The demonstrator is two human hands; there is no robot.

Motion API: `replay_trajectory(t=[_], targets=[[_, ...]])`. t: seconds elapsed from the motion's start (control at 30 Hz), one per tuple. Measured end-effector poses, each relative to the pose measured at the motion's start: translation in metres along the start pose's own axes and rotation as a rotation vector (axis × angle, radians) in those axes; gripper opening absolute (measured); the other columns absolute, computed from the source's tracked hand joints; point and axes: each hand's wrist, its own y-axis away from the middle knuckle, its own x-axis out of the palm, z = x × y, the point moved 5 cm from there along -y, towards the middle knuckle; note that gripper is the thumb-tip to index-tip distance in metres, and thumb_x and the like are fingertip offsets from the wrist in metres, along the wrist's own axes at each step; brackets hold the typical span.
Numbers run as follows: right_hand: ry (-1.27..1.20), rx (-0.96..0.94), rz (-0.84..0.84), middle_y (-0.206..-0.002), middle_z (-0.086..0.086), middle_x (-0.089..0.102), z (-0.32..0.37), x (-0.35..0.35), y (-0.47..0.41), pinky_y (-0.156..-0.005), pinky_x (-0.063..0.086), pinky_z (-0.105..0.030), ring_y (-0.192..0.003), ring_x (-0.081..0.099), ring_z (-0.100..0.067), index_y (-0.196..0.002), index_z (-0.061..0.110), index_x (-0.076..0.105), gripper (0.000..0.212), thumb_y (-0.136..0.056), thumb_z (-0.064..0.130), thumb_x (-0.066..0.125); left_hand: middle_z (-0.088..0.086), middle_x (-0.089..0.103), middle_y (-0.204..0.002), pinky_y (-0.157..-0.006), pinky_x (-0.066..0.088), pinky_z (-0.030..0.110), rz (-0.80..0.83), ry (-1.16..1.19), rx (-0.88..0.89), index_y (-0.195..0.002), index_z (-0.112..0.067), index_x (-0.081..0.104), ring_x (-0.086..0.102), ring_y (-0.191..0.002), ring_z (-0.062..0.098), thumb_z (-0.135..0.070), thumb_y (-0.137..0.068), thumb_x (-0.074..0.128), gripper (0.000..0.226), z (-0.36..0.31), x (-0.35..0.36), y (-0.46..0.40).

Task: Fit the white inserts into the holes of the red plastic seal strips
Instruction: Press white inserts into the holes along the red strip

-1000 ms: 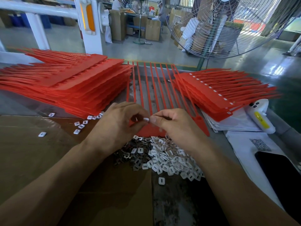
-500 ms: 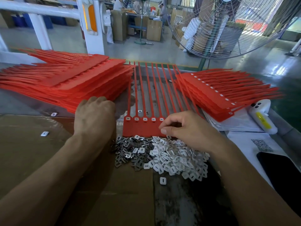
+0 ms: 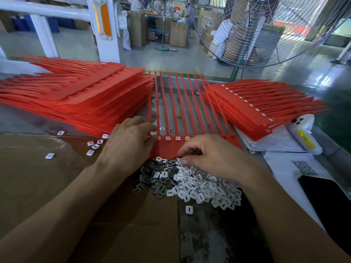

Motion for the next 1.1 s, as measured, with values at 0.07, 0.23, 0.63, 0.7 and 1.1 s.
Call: replay_trajectory(t=[0.07, 0.23, 0.63, 0.7, 1.1], targets=[[0.005, -0.012, 0.003, -0.089, 0.022, 0.070, 0.002, 0.003, -0.002, -0.068, 0.043, -0.002, -0.086, 0.063, 0.014, -0.105, 0.033, 0.077, 0.013, -0.092, 0.035, 0.077, -0.002, 0.063, -0.122, -0.100, 0.042, 0.044, -0.001, 0.020, 0.024, -0.123, -0.021, 0.071, 0.054, -0.117, 0.023, -0.028, -0.096, 0.064, 0.028, -0.003, -0.001, 0.000], [-0.018, -0.006, -0.040, -0.080, 0.021, 0.070, 0.004, 0.004, -0.002, -0.063, 0.043, -0.004, -0.076, 0.063, 0.009, -0.089, 0.032, 0.075, 0.004, -0.091, 0.031, 0.078, -0.007, 0.063, -0.122, -0.102, 0.041, 0.041, 0.065, 0.042, 0.107, -0.124, -0.024, 0.070, 0.052, -0.120, 0.018, -0.030, -0.097, 0.062, 0.029, -0.010, 0.001, 0.001], [-0.406, 0.107, -0.235, -0.086, 0.014, 0.075, -0.004, -0.006, 0.000, -0.068, 0.046, -0.023, -0.066, 0.063, 0.005, -0.093, 0.032, 0.074, 0.012, -0.099, 0.038, 0.066, -0.016, 0.067, -0.095, -0.082, 0.054, 0.031, 0.064, 0.382, 0.175, -0.103, -0.027, 0.076, 0.064, -0.090, 0.005, -0.024, -0.089, 0.076, 0.015, -0.022, 0.005, 0.003], [-0.467, 0.109, -0.227, -0.087, 0.007, 0.076, -0.003, -0.005, 0.000, -0.067, 0.047, -0.027, -0.064, 0.060, 0.001, -0.094, 0.032, 0.075, 0.012, -0.099, 0.037, 0.066, -0.015, 0.067, -0.093, -0.078, 0.054, 0.031, 0.044, 0.417, 0.183, -0.100, -0.026, 0.074, 0.064, -0.087, 0.007, -0.023, -0.086, 0.079, 0.016, -0.024, 0.005, 0.003], [-0.575, 0.039, -0.243, -0.081, 0.009, 0.074, 0.008, -0.005, 0.001, -0.057, 0.046, -0.013, -0.063, 0.060, 0.001, -0.097, 0.028, 0.076, 0.013, -0.101, 0.032, 0.065, -0.015, 0.065, -0.088, -0.072, 0.052, 0.027, -0.047, 0.437, 0.295, -0.091, -0.024, 0.069, 0.065, -0.083, 0.011, -0.028, -0.091, 0.071, 0.004, -0.031, -0.005, 0.004]])
